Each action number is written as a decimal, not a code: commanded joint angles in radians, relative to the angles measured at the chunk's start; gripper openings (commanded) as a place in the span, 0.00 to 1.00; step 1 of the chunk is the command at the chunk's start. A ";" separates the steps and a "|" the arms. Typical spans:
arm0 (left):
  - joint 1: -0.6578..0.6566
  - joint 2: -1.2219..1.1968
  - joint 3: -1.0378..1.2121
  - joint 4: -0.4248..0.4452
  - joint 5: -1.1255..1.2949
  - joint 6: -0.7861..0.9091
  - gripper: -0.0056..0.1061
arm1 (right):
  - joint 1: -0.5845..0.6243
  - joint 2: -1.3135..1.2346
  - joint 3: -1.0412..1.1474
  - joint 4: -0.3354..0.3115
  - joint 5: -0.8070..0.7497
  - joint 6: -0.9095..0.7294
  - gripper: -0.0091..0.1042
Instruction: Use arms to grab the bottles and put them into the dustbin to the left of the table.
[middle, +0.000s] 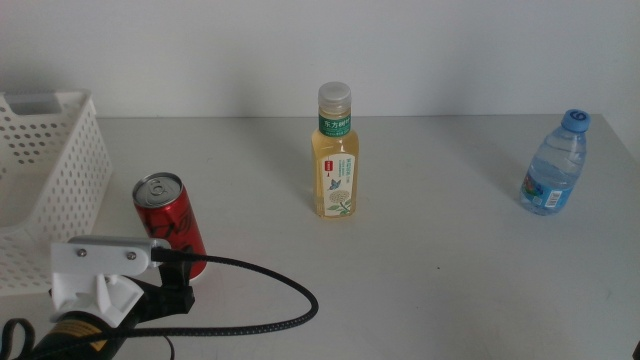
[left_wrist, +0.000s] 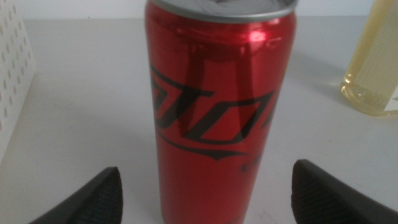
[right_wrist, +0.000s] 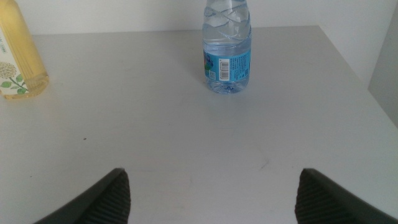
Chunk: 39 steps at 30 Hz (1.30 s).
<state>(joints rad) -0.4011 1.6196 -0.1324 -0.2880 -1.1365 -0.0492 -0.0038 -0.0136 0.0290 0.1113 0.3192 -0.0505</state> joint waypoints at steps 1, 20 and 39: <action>0.033 -0.003 -0.029 0.053 -0.169 -0.038 0.87 | -0.007 -0.021 -0.010 -0.005 -0.071 -0.009 0.68; 0.194 0.169 -0.230 0.297 -0.153 -0.111 0.84 | -0.007 -0.021 -0.010 -0.005 -0.071 -0.009 0.68; 0.193 -0.022 -0.255 0.335 0.181 -0.111 0.04 | -0.007 -0.021 -0.010 -0.005 -0.071 -0.009 0.68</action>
<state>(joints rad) -0.2093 1.6766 -0.3622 0.0555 -0.8988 -0.1431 -0.0038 -0.0136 0.0290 0.1113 0.3192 -0.0505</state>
